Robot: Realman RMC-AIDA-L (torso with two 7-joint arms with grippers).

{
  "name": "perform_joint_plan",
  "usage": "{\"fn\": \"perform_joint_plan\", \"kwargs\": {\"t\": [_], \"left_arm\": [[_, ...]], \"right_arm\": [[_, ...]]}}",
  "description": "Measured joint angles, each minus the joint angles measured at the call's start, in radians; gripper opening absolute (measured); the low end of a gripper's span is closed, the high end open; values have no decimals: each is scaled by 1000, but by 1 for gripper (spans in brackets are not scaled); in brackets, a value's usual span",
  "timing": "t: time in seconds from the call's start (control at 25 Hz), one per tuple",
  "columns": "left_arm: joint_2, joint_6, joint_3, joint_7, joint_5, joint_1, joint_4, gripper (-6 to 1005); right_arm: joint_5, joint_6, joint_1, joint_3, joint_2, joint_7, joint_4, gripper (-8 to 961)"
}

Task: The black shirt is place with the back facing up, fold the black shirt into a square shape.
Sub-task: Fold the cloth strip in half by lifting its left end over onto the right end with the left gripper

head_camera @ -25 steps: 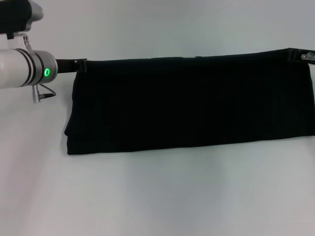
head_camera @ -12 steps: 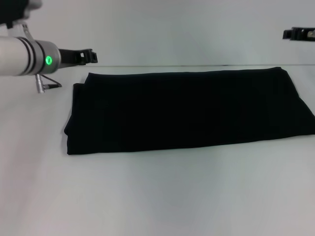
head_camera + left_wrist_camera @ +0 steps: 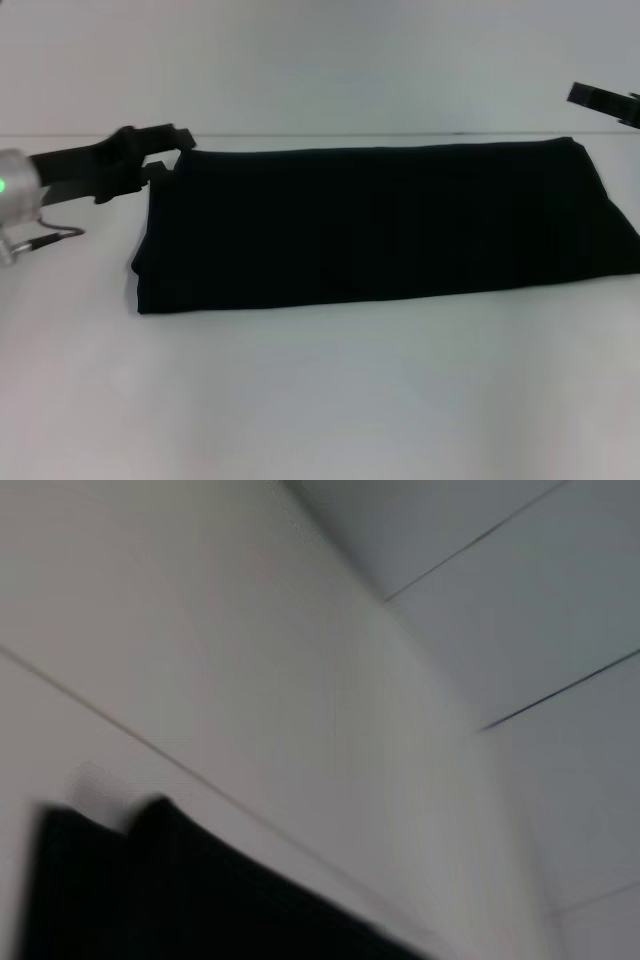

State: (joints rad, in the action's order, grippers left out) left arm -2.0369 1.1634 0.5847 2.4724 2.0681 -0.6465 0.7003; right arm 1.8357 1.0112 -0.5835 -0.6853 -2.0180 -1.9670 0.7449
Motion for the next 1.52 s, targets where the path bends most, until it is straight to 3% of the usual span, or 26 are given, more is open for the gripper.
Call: {"fn": "perform_joint_plan", "kwargs": {"t": [0.04, 0.2, 0.4, 0.72, 1.52], "left_arm": [[2, 46, -35, -26, -39, 19, -17, 639], [8, 220, -192, -42, -68, 84, -85, 675], [6, 295, -250, 97, -21, 163, -102, 692], [-15, 253, -268, 239, 56, 197, -139, 691], [-13, 81, -246, 302, 111, 162, -234, 693]], "right_arm": [[-78, 53, 31, 18, -8, 67, -14, 672], [-306, 286, 130, 83, -32, 294, -124, 718], [-351, 441, 159, 140, -39, 447, -233, 718], [-340, 428, 149, 136, -43, 490, -255, 718], [-343, 426, 132, 145, -43, 501, -256, 717]]}}
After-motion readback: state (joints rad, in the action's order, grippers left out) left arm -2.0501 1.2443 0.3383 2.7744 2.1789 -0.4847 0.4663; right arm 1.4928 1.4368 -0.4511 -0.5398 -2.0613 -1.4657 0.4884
